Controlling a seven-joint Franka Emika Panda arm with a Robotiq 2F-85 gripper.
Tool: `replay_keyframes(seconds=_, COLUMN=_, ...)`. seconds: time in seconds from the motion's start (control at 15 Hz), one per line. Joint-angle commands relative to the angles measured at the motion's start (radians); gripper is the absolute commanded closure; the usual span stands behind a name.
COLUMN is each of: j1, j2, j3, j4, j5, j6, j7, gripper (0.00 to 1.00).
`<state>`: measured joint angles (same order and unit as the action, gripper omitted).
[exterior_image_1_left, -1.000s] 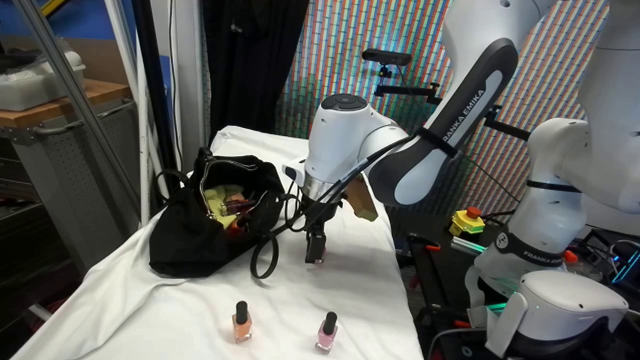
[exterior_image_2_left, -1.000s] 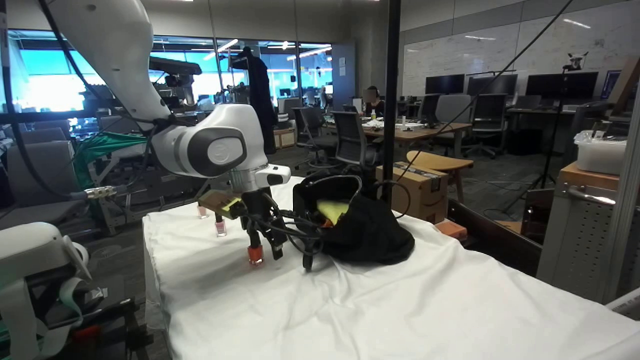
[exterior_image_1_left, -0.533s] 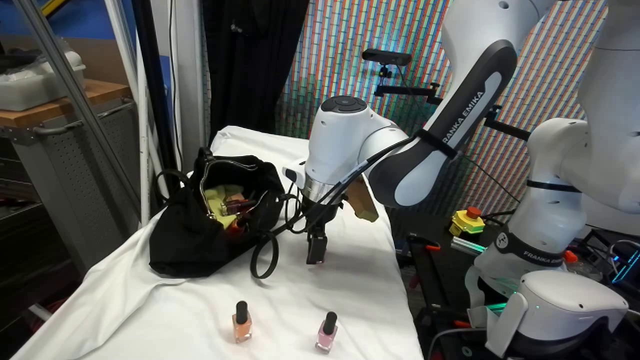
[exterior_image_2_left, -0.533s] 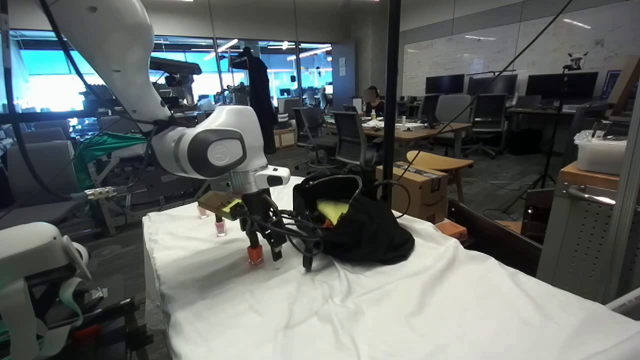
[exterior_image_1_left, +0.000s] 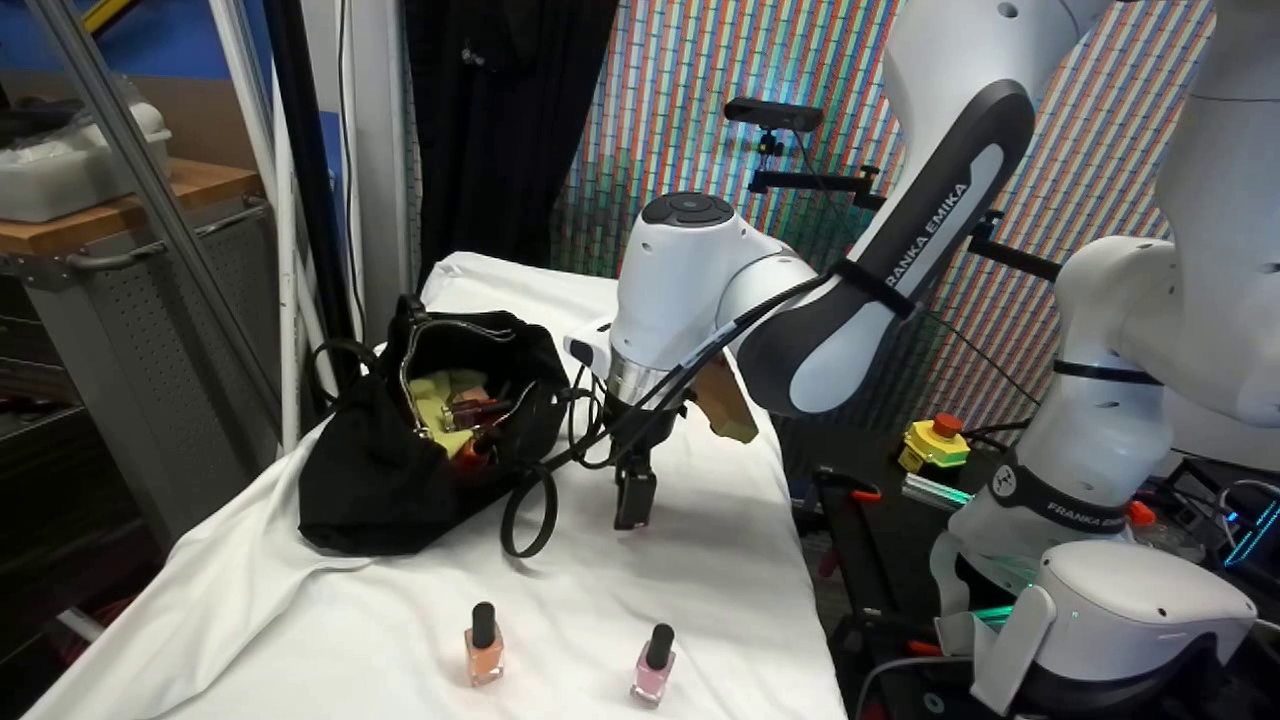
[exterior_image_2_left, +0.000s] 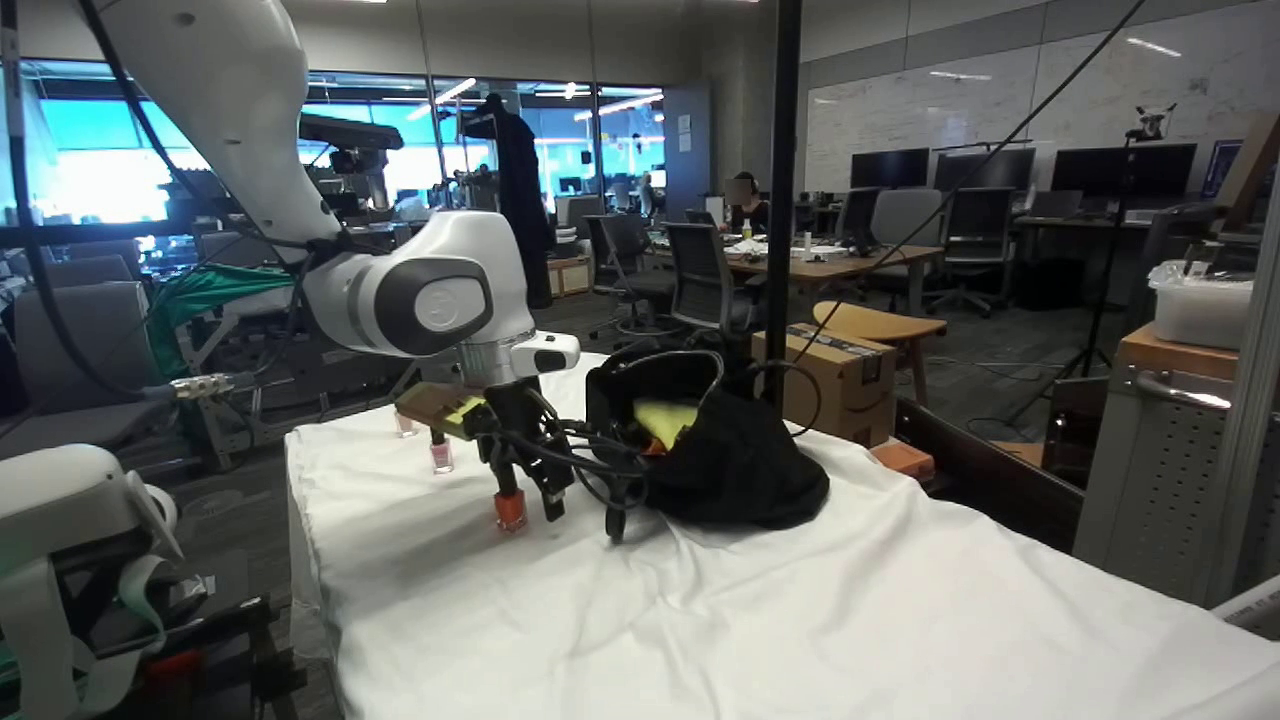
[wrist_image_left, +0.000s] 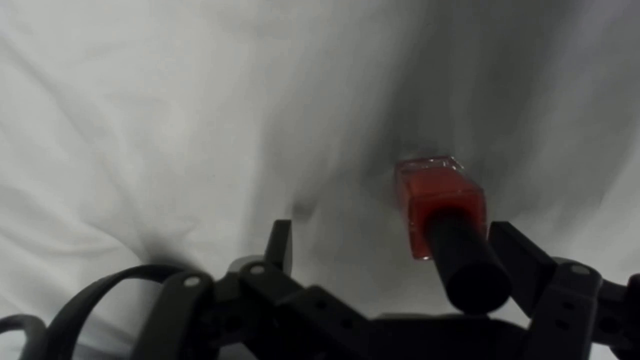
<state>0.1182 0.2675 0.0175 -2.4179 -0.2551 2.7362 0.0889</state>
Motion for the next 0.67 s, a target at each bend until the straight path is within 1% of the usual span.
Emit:
replay_keyframes(seconds=0.0, j1=0.011, j2=-0.025, j3=-0.002, j4=-0.008, j5=-0.003, j6=-0.021, j7=-0.009, gripper=0.0)
replay_keyframes(seconds=0.27, j1=0.022, j2=-0.042, j3=-0.004, j4=-0.012, j5=-0.012, j6=-0.041, j7=0.009, gripper=0.0)
replay_keyframes(seconds=0.6, j1=0.044, j2=-0.069, j3=0.003, j4=-0.007, j5=-0.023, j6=-0.094, j7=0.033, gripper=0.0)
